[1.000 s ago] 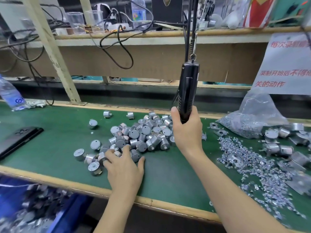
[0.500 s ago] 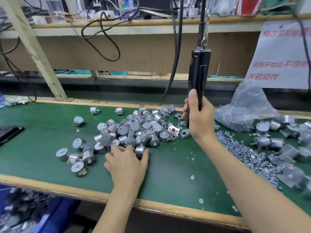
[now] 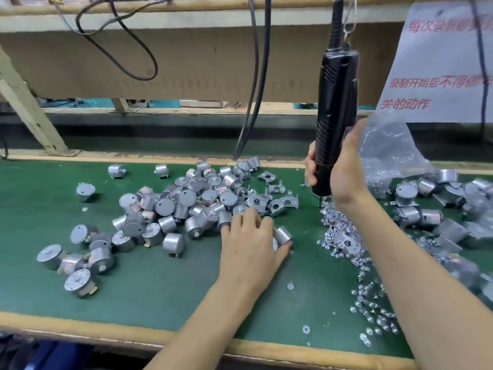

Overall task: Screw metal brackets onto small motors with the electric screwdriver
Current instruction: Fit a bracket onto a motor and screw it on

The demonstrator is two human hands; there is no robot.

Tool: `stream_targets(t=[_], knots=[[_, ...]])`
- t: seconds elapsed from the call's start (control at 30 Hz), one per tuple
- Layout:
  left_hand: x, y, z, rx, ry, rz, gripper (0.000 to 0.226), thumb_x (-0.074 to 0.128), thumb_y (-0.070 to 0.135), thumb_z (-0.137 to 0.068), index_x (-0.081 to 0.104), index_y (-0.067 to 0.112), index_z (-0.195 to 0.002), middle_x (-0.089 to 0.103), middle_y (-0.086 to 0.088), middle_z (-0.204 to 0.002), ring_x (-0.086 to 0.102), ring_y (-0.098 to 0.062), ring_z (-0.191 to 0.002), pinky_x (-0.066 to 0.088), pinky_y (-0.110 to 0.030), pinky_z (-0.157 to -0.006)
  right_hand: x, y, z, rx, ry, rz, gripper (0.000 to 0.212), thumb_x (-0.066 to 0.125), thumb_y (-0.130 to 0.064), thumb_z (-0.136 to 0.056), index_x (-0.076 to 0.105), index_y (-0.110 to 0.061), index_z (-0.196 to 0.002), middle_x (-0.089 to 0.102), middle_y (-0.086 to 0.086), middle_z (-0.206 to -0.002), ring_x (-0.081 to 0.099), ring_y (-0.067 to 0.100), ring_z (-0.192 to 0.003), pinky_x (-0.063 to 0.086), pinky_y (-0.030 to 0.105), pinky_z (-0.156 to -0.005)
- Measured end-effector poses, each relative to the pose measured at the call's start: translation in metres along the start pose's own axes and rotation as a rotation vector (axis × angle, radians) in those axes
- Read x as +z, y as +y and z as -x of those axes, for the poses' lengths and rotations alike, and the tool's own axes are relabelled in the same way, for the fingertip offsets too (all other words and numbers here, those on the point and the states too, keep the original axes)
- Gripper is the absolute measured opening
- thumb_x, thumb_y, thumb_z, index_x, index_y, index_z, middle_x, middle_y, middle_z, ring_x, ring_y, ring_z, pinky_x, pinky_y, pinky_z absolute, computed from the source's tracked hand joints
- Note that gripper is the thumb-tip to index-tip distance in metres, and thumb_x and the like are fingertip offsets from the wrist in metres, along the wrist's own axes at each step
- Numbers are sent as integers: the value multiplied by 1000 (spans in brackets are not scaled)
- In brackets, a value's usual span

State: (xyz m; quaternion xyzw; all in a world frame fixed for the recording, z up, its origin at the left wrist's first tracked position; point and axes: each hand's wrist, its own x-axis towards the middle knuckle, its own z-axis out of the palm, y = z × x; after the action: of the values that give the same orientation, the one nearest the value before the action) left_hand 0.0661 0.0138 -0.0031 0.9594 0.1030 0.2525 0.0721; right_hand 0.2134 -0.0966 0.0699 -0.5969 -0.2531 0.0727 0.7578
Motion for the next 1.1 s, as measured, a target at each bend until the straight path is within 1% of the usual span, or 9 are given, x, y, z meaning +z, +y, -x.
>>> stream_targets(t=[0.07,0.13,0.23,0.33,0.5,0.7,0.83,1.0,1.1], knots=[[5,8,-21,71,-47,-81,44,64,57,-82,65,15,-98,57,-6,-103,52,-31,-98,43,-41,-78,-7,3,-1,10,-6,-25,85,7,-84,-86,54,-14,-71,49,5,-57,41,21,-43,39,35,-53],[8,14,-40,158,-126,-164,52,53,66,-85,59,17,-102,59,-7,-106,49,-31,-104,40,-40,-80,-12,3,0,11,-22,-36,90,18,-97,-75,53,-14,-73,49,3,-58,41,20,-43,38,29,-49],[10,20,-63,267,-189,-136,58,43,77,-81,48,19,-88,62,-4,-87,53,-29,-93,36,-39,-71,-18,3,0,-2,-42,-38,92,36,-102,-54,52,-13,-73,48,2,-57,40,19,-43,38,25,-46],[13,21,-67,329,-232,-26,51,43,73,-82,42,22,-84,56,3,-76,56,-27,-82,36,-36,-68,-22,7,0,-10,-29,-50,99,42,-105,-46,51,-11,-73,47,3,-58,40,20,-44,37,26,-45],[13,9,-59,290,-286,182,48,51,73,-73,45,28,-87,59,12,-86,53,-19,-83,43,-38,-76,-23,14,-1,-26,-5,-28,97,38,-105,-51,51,-11,-72,47,4,-57,40,20,-44,38,27,-46],[11,10,-54,350,-365,188,45,54,64,-70,49,38,-107,57,16,-80,49,-14,-90,35,-36,-79,-21,21,-4,-21,7,2,97,37,-105,-53,51,-11,-72,48,2,-56,41,21,-44,38,28,-48],[12,8,-54,332,-375,192,34,54,62,-72,52,38,-96,55,15,-77,48,-13,-90,30,-36,-77,-20,24,-5,-26,13,3,96,36,-105,-54,50,-11,-71,48,2,-56,41,22,-44,38,30,-49],[13,7,-55,278,-391,151,51,53,82,-69,51,35,-92,56,16,-81,46,-11,-89,32,-40,-84,-21,26,-5,-41,19,38,96,33,-104,-58,49,-10,-73,49,2,-56,41,23,-45,39,32,-51],[11,8,-54,277,-404,147,51,54,79,-68,52,38,-97,58,17,-83,47,-11,-91,32,-40,-85,-21,26,-5,-31,28,43,98,34,-105,-56,51,-10,-72,49,2,-56,42,23,-45,39,32,-52]])
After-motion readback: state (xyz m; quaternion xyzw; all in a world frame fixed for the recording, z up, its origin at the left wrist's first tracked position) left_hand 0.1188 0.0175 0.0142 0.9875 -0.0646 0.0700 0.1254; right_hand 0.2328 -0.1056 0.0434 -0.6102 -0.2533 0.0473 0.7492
